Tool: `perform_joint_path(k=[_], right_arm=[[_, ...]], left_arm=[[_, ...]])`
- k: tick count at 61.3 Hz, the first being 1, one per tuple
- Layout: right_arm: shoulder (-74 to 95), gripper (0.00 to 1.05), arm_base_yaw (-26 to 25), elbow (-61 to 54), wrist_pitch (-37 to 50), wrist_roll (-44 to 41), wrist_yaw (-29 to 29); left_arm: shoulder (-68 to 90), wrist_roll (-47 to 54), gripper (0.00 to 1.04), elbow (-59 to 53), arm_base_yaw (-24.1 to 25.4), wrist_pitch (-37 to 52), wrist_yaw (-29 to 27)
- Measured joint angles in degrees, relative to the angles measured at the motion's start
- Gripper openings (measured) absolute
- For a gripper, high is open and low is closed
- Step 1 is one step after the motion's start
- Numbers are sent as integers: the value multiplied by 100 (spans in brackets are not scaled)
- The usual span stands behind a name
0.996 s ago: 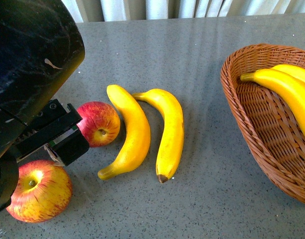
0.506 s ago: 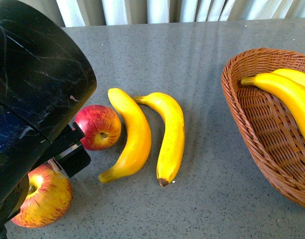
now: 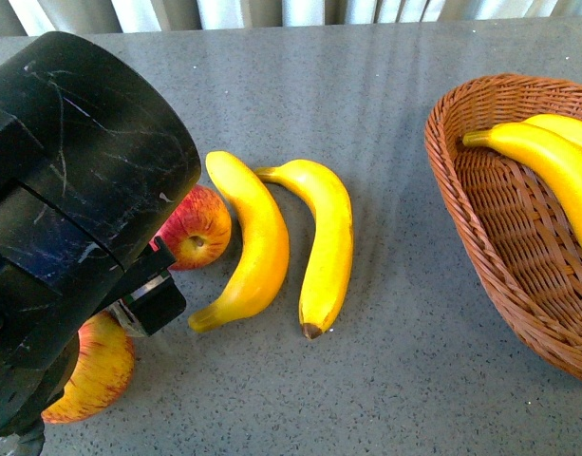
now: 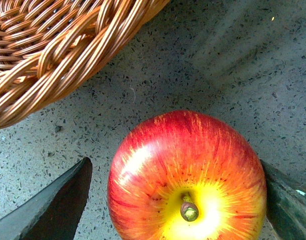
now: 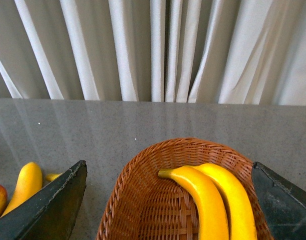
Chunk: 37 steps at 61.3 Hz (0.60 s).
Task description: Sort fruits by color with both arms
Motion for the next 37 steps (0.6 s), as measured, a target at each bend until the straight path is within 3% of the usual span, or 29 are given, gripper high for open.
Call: perform_joint_path(k=[17,27,37], right_arm=[[0,96,0,0,-2,0,0],[0,96,0,0,-2,0,0],[0,96,0,0,-2,0,0]], left_arm=[[61,57,95,0,-9,39,96],[66,85,75,0,-13,63,105],[59,111,72,0,-28,76,142]])
